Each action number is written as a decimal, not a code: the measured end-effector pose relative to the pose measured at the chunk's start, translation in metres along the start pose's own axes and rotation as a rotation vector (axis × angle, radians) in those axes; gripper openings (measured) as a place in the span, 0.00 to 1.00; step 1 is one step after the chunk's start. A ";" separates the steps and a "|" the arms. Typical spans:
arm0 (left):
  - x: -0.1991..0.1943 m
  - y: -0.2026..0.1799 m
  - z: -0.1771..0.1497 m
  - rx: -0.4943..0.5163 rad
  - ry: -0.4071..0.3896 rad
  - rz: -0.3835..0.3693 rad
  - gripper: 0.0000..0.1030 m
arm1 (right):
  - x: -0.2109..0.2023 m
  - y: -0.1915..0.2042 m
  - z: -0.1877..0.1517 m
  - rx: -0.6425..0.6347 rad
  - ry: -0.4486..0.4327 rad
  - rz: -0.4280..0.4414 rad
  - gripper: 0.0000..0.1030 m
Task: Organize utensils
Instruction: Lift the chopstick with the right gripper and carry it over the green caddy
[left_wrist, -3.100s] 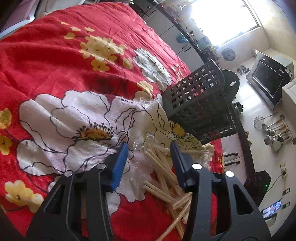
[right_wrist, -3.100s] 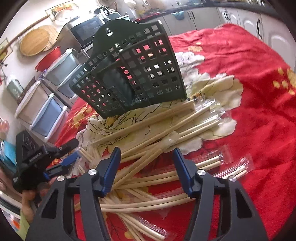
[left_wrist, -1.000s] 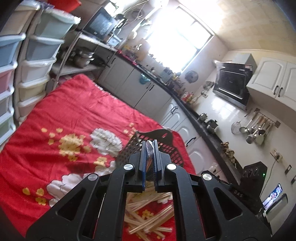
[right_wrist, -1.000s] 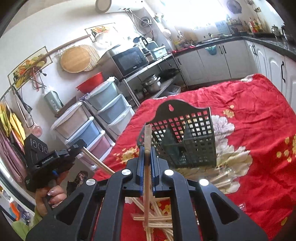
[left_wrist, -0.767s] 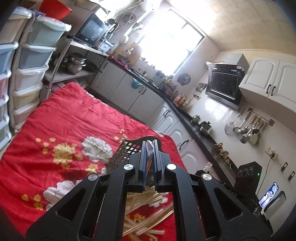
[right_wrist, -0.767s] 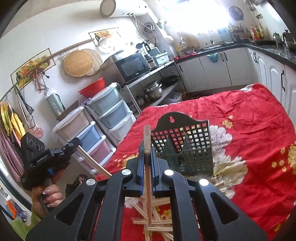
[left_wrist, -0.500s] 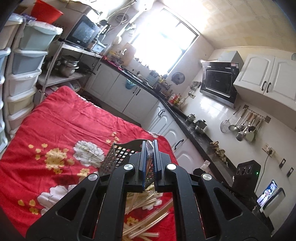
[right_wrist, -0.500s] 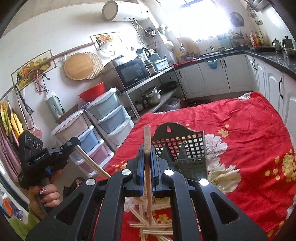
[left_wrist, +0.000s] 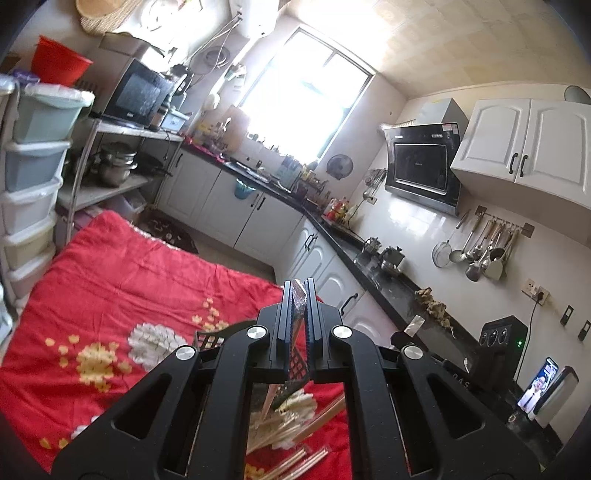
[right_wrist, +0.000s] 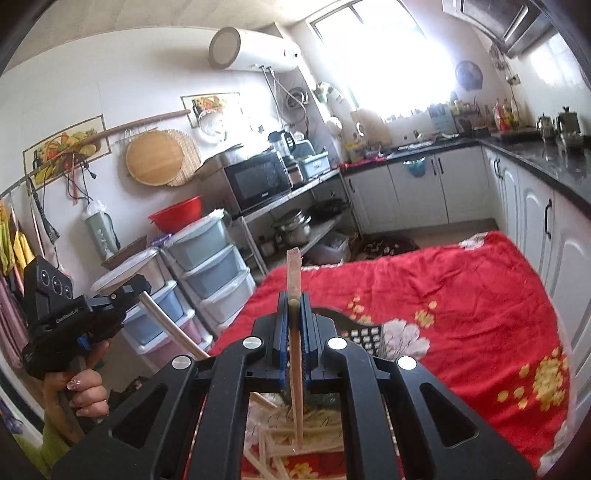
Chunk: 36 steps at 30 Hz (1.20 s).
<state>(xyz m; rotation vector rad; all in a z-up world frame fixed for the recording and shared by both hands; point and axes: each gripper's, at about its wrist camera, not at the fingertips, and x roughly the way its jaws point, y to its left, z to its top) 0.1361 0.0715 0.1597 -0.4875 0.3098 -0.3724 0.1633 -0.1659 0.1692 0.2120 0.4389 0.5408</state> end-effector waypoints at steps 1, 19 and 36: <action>0.001 -0.001 0.002 0.001 -0.004 0.000 0.03 | 0.000 -0.001 0.002 -0.003 -0.008 -0.004 0.06; 0.019 -0.006 0.040 0.053 -0.114 0.084 0.03 | 0.004 -0.009 0.055 -0.035 -0.195 -0.080 0.06; 0.064 0.013 0.024 0.088 -0.116 0.153 0.03 | 0.052 -0.041 0.022 -0.006 -0.199 -0.179 0.06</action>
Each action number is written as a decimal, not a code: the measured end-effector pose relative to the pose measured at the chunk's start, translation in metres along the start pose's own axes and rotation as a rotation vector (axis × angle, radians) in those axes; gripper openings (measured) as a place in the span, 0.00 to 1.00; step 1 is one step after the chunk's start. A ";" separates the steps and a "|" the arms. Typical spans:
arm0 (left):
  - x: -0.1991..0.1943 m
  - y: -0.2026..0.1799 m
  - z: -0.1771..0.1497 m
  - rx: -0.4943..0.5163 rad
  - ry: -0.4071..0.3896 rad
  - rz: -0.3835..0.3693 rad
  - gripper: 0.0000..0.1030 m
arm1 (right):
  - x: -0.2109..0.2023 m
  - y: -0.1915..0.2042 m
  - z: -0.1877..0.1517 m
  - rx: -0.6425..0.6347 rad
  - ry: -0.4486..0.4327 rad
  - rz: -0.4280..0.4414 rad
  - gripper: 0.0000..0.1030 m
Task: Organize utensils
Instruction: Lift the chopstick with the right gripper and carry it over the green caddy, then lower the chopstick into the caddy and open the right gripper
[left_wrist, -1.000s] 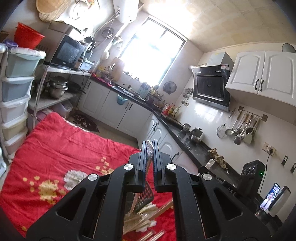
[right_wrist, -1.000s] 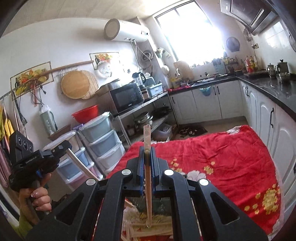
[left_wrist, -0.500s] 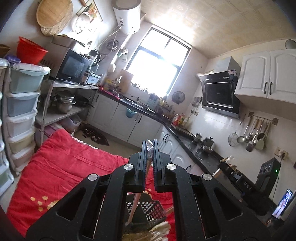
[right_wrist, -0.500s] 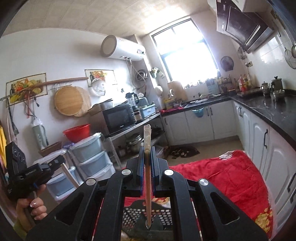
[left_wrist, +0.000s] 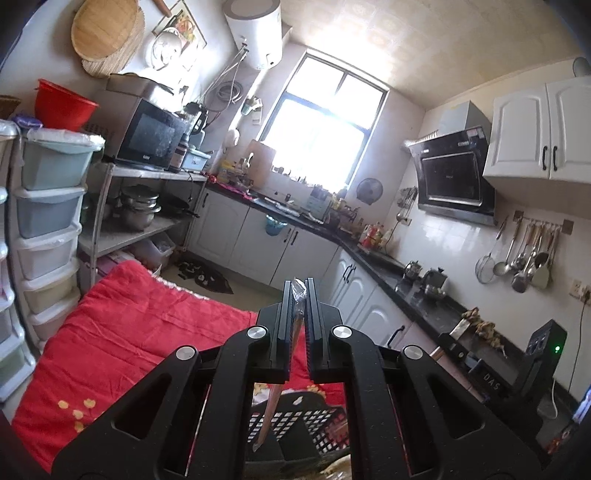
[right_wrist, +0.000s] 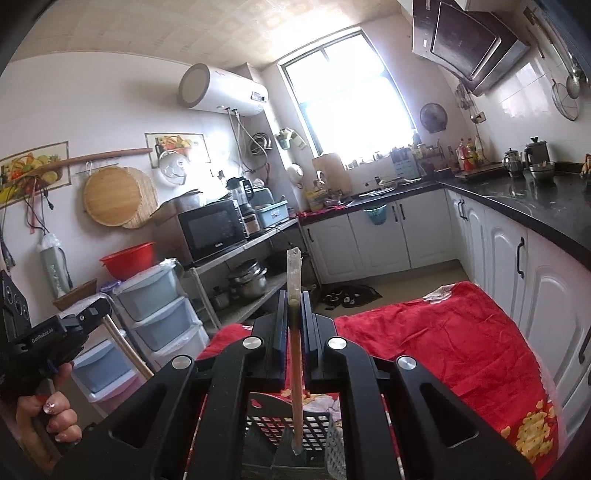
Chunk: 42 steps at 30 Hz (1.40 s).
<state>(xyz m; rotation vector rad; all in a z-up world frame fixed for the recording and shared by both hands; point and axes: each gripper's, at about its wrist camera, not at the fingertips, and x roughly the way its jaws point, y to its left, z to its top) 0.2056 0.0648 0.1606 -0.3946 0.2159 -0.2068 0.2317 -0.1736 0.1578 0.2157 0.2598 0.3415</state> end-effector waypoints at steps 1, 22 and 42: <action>0.002 0.001 -0.004 0.003 0.006 0.004 0.03 | 0.001 0.000 -0.002 -0.005 -0.003 -0.007 0.06; 0.019 0.016 -0.060 0.021 0.131 0.063 0.19 | 0.012 -0.014 -0.044 0.026 0.068 -0.078 0.31; -0.030 0.021 -0.061 -0.025 0.055 0.082 0.90 | -0.034 -0.006 -0.052 -0.016 0.070 -0.079 0.73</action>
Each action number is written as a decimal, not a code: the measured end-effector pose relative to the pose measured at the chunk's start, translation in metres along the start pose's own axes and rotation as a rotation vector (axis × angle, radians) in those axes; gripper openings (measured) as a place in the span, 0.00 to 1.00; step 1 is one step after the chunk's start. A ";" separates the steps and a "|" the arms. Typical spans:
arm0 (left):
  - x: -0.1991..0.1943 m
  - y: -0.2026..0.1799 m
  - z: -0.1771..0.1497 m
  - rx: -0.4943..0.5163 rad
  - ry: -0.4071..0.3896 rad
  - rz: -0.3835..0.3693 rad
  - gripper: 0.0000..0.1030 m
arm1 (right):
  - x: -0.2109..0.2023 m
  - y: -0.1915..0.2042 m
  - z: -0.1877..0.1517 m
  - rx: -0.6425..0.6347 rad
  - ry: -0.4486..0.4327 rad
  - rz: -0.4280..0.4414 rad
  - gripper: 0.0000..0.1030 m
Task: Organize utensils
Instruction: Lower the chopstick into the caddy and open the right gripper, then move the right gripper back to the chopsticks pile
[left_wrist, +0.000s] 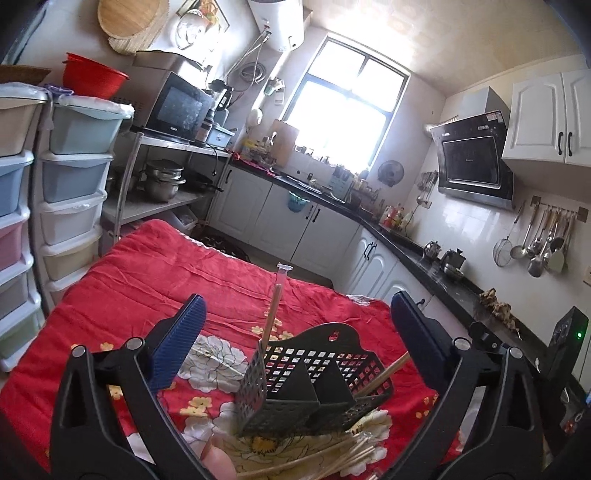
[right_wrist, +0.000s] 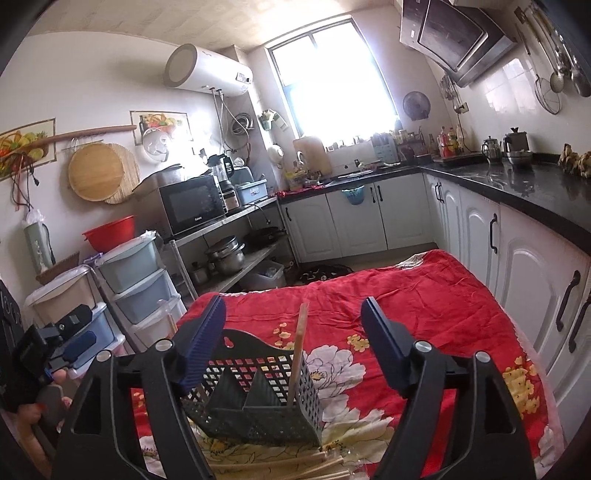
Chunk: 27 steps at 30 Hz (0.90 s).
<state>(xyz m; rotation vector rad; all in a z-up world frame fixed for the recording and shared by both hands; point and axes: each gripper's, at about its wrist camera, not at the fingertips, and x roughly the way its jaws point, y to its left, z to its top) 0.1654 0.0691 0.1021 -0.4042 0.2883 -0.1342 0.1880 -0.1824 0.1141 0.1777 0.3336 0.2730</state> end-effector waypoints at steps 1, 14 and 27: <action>-0.003 0.000 -0.001 0.003 -0.003 0.003 0.90 | -0.003 0.001 -0.001 -0.003 -0.002 0.001 0.73; -0.029 -0.008 -0.011 0.034 -0.020 0.006 0.90 | -0.027 0.010 -0.008 -0.025 -0.007 0.013 0.77; -0.049 0.002 -0.024 0.012 -0.014 0.024 0.90 | -0.046 0.013 -0.022 -0.045 0.001 0.018 0.79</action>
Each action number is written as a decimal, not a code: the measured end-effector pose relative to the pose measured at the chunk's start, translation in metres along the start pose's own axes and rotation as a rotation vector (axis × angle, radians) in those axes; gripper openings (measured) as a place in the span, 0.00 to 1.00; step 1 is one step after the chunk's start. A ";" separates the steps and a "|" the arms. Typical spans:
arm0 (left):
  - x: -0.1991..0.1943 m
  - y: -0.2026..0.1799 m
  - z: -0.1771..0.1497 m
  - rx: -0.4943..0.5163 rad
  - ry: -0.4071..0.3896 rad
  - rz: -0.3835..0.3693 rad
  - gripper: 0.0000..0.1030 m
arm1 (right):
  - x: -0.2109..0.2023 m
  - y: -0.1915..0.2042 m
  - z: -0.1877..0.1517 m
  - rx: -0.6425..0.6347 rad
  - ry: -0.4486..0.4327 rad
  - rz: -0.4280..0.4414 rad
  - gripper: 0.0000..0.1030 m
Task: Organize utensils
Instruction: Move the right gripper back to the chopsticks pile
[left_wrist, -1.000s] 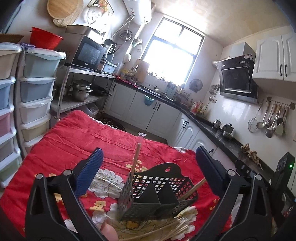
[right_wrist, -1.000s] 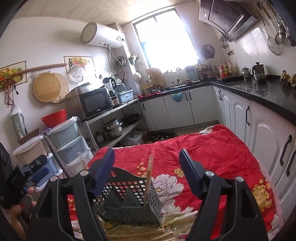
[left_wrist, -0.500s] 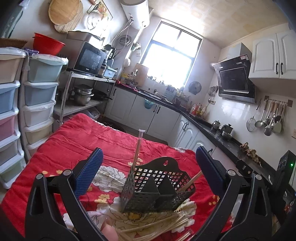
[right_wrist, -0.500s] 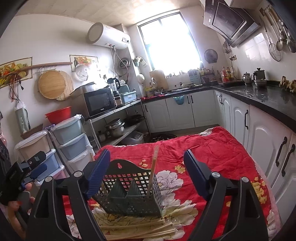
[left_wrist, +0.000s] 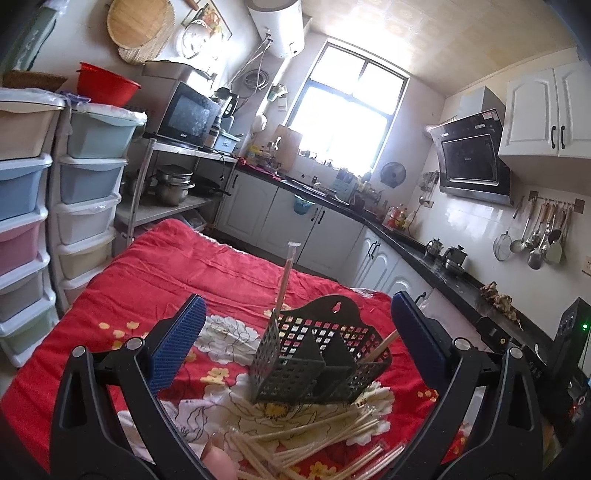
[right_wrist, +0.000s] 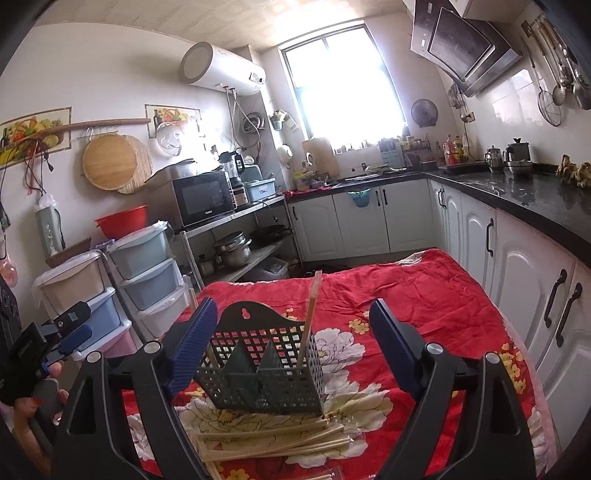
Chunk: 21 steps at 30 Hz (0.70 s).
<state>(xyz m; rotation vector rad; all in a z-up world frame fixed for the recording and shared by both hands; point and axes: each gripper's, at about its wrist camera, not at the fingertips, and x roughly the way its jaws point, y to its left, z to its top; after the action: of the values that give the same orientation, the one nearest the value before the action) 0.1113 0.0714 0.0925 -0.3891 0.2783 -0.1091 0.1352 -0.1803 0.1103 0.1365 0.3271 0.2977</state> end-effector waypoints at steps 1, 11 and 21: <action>-0.001 0.001 -0.001 -0.004 0.002 0.001 0.90 | 0.000 0.000 0.000 0.000 0.002 0.001 0.79; -0.008 0.010 -0.013 -0.028 0.033 0.015 0.90 | -0.004 -0.001 -0.013 0.001 0.044 0.003 0.79; -0.009 0.023 -0.027 -0.051 0.079 0.042 0.90 | -0.002 -0.004 -0.028 0.006 0.086 0.002 0.79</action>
<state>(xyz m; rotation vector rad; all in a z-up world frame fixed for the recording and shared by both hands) 0.0965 0.0842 0.0615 -0.4300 0.3677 -0.0761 0.1251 -0.1823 0.0842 0.1299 0.4129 0.3048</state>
